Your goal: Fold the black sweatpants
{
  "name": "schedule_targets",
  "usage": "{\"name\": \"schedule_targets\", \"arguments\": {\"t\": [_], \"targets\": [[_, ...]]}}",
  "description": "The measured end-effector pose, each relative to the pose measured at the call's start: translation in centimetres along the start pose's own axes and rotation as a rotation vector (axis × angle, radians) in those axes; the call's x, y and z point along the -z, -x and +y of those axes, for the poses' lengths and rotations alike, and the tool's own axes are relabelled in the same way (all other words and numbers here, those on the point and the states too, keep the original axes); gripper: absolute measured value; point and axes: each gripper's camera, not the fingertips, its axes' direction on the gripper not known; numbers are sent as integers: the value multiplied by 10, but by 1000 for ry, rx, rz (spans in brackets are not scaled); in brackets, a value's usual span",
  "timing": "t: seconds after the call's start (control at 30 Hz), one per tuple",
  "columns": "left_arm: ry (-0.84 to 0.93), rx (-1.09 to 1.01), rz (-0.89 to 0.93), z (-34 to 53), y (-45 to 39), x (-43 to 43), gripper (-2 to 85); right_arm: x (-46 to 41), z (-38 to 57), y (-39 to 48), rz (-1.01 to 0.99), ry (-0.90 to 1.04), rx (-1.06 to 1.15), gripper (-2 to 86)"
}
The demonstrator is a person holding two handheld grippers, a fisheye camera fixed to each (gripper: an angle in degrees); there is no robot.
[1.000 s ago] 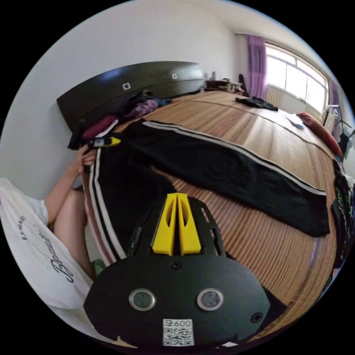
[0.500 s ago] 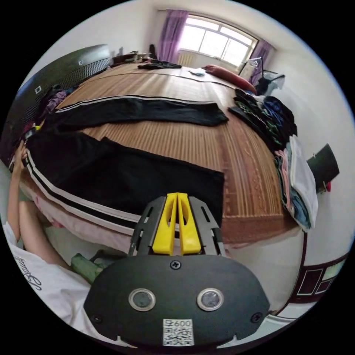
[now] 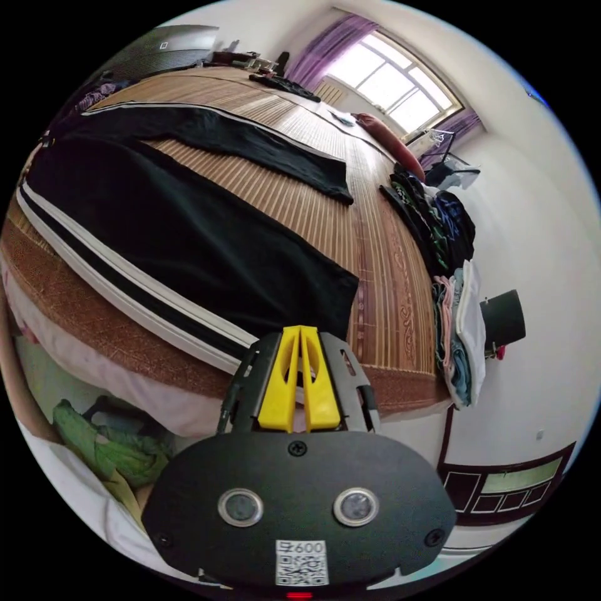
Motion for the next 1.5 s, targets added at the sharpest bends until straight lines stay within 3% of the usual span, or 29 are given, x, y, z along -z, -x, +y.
{"name": "schedule_targets", "arguments": {"t": [0.17, 0.23, 0.3, 0.37, 0.43, 0.47, 0.53, 0.6, 0.73, 0.87, 1.0, 1.07, 1.13, 1.27, 1.5], "targets": [[47, -106, 98, 39, 37, -4, 2, 13, 12, -11, -96, 80, 151, -9], [-71, -134, 59, 81, 46, 23, 3, 5, 18, -21, -31, 146, 182, -8], [-186, -164, 85, 137, 51, 44, 3, 7, 26, -34, -96, 91, 188, -8], [-235, -404, 251, 212, 37, 48, 4, 11, 31, -54, -185, 76, 112, -8], [-106, -505, 245, 256, 30, 22, 5, 20, 37, -67, -206, 40, 33, -8], [-47, -500, 191, 278, 34, -1, 6, 28, 44, -71, -209, -12, -2, -8], [-121, -468, 209, 310, 58, -8, 6, 34, 56, -70, -228, -56, -1, -8], [-91, -446, 227, 322, 76, -18, 7, 26, 65, -55, -252, -1, 87, -8], [-18, -477, 281, 346, 119, -42, 7, 33, 94, -33, -107, -97, 128, -8], [-30, -423, 269, 369, 154, -57, 7, 38, 102, -38, -115, -29, 156, -8], [-168, -483, 350, 403, 154, -41, 7, 46, 115, -47, -53, -14, 161, -8], [-214, -579, 375, 425, 136, -39, 6, 59, 131, -57, -90, -118, 105, -8], [-157, -591, 351, 430, 123, -57, 6, 52, 139, -62, -152, -104, 105, -8], [136, -682, 361, 437, 111, -129, 3, 42, 162, -68, -148, -99, 115, -8], [106, -768, 328, 483, 165, -159, 2, 34, 188, -90, -162, -120, 74, -8]]}}
